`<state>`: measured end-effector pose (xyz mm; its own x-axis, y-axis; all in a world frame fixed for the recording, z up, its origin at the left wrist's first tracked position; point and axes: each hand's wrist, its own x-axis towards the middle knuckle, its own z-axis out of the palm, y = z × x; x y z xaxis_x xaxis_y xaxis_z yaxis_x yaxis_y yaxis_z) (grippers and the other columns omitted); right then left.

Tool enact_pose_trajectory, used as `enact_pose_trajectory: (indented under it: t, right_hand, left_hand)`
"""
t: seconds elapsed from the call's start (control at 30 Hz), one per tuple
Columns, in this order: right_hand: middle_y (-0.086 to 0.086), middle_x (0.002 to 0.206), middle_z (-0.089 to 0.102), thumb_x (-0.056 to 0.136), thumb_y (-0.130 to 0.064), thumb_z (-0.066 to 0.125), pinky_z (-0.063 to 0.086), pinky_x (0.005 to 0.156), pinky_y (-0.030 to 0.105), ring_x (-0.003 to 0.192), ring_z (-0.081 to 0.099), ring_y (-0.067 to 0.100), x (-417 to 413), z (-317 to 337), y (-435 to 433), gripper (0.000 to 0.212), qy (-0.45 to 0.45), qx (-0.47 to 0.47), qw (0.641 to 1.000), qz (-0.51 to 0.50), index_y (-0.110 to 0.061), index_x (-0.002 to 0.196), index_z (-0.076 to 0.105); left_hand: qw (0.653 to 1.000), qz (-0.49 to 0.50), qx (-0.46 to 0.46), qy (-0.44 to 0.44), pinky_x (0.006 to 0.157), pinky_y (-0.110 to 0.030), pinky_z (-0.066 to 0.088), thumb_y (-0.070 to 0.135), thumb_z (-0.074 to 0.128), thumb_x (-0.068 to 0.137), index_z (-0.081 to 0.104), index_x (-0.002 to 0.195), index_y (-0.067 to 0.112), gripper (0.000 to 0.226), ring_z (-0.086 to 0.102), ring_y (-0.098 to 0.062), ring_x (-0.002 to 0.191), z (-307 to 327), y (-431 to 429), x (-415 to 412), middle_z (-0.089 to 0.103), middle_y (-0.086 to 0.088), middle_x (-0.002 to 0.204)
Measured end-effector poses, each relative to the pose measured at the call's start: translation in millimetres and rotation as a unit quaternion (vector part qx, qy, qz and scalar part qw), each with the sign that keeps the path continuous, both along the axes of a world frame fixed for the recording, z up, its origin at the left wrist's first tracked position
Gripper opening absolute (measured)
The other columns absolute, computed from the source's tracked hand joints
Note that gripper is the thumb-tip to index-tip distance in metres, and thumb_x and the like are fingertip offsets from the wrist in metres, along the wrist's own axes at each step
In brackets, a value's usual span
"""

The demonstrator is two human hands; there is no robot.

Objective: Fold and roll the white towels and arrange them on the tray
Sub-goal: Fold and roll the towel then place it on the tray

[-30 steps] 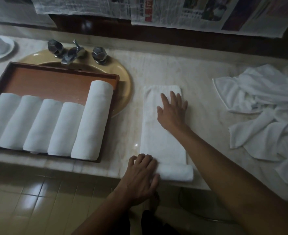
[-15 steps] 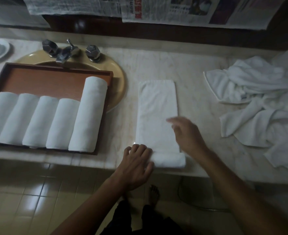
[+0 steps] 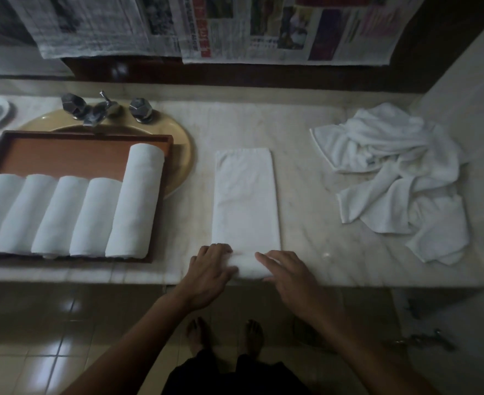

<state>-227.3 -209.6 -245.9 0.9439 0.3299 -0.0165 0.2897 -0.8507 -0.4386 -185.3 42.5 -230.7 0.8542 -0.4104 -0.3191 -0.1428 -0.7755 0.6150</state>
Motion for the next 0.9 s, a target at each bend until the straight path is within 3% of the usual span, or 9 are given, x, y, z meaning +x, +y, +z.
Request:
enact_pose_trajectory:
  t: [0.2, 0.3, 0.37, 0.5, 0.63, 0.73, 0.8, 0.9]
  right_hand:
    - [-0.005, 0.134, 0.054, 0.104, -0.037, 0.054, 0.038, 0.104, 0.037, 0.122, 0.048, 0.019, 6.9, 19.9, 2.1, 0.032, 0.104, 0.023, 0.992, -0.072, -0.029, 0.135, 0.051]
    - [-0.006, 0.13, 0.055, 0.103, -0.039, 0.051, 0.038, 0.099, 0.039, 0.12, 0.047, 0.02, 12.1, 24.0, 7.9, 0.026, 0.077, 0.004, 0.994, -0.072, -0.028, 0.126, 0.055]
    - [-0.002, 0.129, 0.057, 0.1, -0.035, 0.058, 0.042, 0.098, 0.041, 0.119, 0.049, 0.022, 12.6, 25.1, 12.3, 0.026, 0.026, -0.019, 0.995, -0.096, -0.025, 0.124, 0.061]
    - [0.009, 0.137, 0.059, 0.097, -0.021, 0.062, 0.044, 0.105, 0.047, 0.127, 0.052, 0.031, -9.2, 14.9, 30.5, 0.037, -0.108, -0.035, 0.991, -0.069, -0.016, 0.134, 0.061]
    - [0.012, 0.16, 0.04, 0.091, -0.012, 0.066, 0.023, 0.122, 0.057, 0.15, 0.032, 0.037, -21.9, -8.6, 37.6, 0.069, -0.08, -0.087, 0.992, -0.032, -0.018, 0.155, 0.041]
    - [0.013, 0.164, 0.033, 0.089, -0.007, 0.065, 0.017, 0.123, 0.058, 0.154, 0.024, 0.038, -11.4, -10.4, 36.6, 0.079, -0.065, -0.103, 0.992, -0.032, -0.016, 0.16, 0.031]
    - [0.014, 0.165, 0.032, 0.088, -0.006, 0.059, 0.015, 0.123, 0.058, 0.154, 0.023, 0.04, -2.4, -9.5, 35.4, 0.08, -0.058, -0.119, 0.991, -0.021, -0.015, 0.161, 0.028]
    - [0.012, 0.164, 0.033, 0.086, -0.008, 0.061, 0.019, 0.124, 0.058, 0.153, 0.026, 0.037, 8.6, -6.9, 34.3, 0.084, -0.032, -0.126, 0.991, -0.014, -0.016, 0.161, 0.026]
  left_hand:
    - [0.99, 0.128, -0.036, 0.048, 0.1, -0.045, 0.042, 0.078, 0.035, 0.077, 0.057, 0.12, 0.032, 0.067, 0.043, -0.018, 0.116, 4.8, 0.6, -2.8, 0.052, 0.008, 0.121]
    - [0.982, 0.165, -0.059, 0.07, 0.098, -0.043, 0.047, 0.08, 0.047, 0.071, 0.066, 0.111, 0.03, 0.067, 0.052, -0.021, 0.112, 8.2, 1.0, 7.5, 0.057, 0.003, 0.112]
    - [0.981, 0.168, -0.063, 0.076, 0.088, -0.036, 0.049, 0.076, 0.055, 0.074, 0.068, 0.105, 0.027, 0.058, 0.058, -0.02, 0.105, 10.1, 0.8, 15.1, 0.061, 0.003, 0.106]
    - [0.98, 0.181, -0.057, 0.065, 0.071, -0.03, 0.046, 0.051, 0.071, 0.09, 0.067, 0.099, 0.019, 0.033, 0.062, -0.014, 0.091, 10.3, -4.2, 26.2, 0.065, 0.003, 0.099]
    - [0.973, 0.216, -0.04, 0.065, 0.067, -0.029, 0.044, 0.051, 0.069, 0.091, 0.063, 0.105, 0.016, 0.038, 0.062, -0.019, 0.093, 6.5, -8.0, 33.0, 0.063, -0.002, 0.105]
    - [0.981, 0.175, 0.013, -0.087, 0.084, -0.036, 0.049, 0.045, 0.058, 0.099, 0.056, 0.127, 0.017, 0.04, 0.058, -0.024, 0.106, 7.2, -11.1, 19.4, 0.054, -0.005, 0.123]
    - [0.973, 0.092, 0.037, -0.208, 0.097, -0.044, 0.047, 0.04, 0.056, 0.099, 0.05, 0.136, 0.018, 0.043, 0.053, -0.024, 0.118, 10.1, -15.6, 2.1, 0.052, -0.005, 0.134]
    - [0.966, -0.031, 0.101, -0.234, 0.111, -0.05, 0.043, 0.033, 0.067, 0.089, 0.044, 0.149, 0.013, 0.068, 0.043, -0.032, 0.141, 1.7, -18.7, -12.3, 0.046, -0.011, 0.152]
